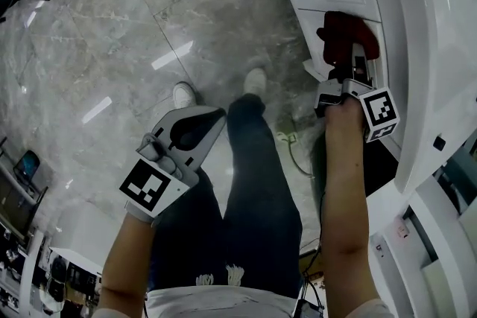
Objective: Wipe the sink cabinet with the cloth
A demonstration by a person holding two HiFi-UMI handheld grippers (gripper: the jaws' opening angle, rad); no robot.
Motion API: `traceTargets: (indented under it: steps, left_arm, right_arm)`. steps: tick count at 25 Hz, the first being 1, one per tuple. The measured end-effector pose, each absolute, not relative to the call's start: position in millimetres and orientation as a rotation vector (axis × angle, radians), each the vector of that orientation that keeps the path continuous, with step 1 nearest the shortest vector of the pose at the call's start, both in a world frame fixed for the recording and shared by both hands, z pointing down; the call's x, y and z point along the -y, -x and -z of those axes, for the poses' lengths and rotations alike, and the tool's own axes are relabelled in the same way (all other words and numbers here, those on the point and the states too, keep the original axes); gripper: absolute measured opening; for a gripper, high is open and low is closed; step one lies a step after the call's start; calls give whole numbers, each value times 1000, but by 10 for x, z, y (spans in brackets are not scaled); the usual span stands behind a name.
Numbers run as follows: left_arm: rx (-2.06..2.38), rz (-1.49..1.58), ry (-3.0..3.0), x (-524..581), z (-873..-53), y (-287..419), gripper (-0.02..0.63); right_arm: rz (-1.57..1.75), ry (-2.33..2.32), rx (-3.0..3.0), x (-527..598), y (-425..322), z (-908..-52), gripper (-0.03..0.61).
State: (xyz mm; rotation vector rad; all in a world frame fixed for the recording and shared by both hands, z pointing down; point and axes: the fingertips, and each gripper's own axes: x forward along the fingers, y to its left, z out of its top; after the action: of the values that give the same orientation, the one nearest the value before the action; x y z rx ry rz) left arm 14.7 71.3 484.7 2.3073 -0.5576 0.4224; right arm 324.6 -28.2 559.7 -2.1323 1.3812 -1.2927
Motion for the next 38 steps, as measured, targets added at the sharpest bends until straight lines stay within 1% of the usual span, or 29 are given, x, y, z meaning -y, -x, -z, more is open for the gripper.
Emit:
traceTargets:
  steps: [9, 18, 21, 27, 38]
  left_arm:
    - [605, -437, -2283, -732, -4959, -158, 9]
    - [614, -456, -2290, -640, -5156, -158, 9]
    - [595, -470, -2291, -670, -5189, -162, 9]
    - [548, -489, -2308, -728, -5175, -218, 9]
    - [387, -535, -2331, -991, -5144, -362, 9]
  right_arm:
    - [1318, 2129, -1349, 374, -3378, -6067, 89]
    - [1241, 2156, -1362, 343, -3430, -6624, 89]
    - [1189, 2147, -1396, 314, -3434, -6664, 89]
    - [1190, 2141, -1331, 163, -3492, -6675, 89]
    - [1194, 2265, -1243, -669, -3859, -6663, 89]
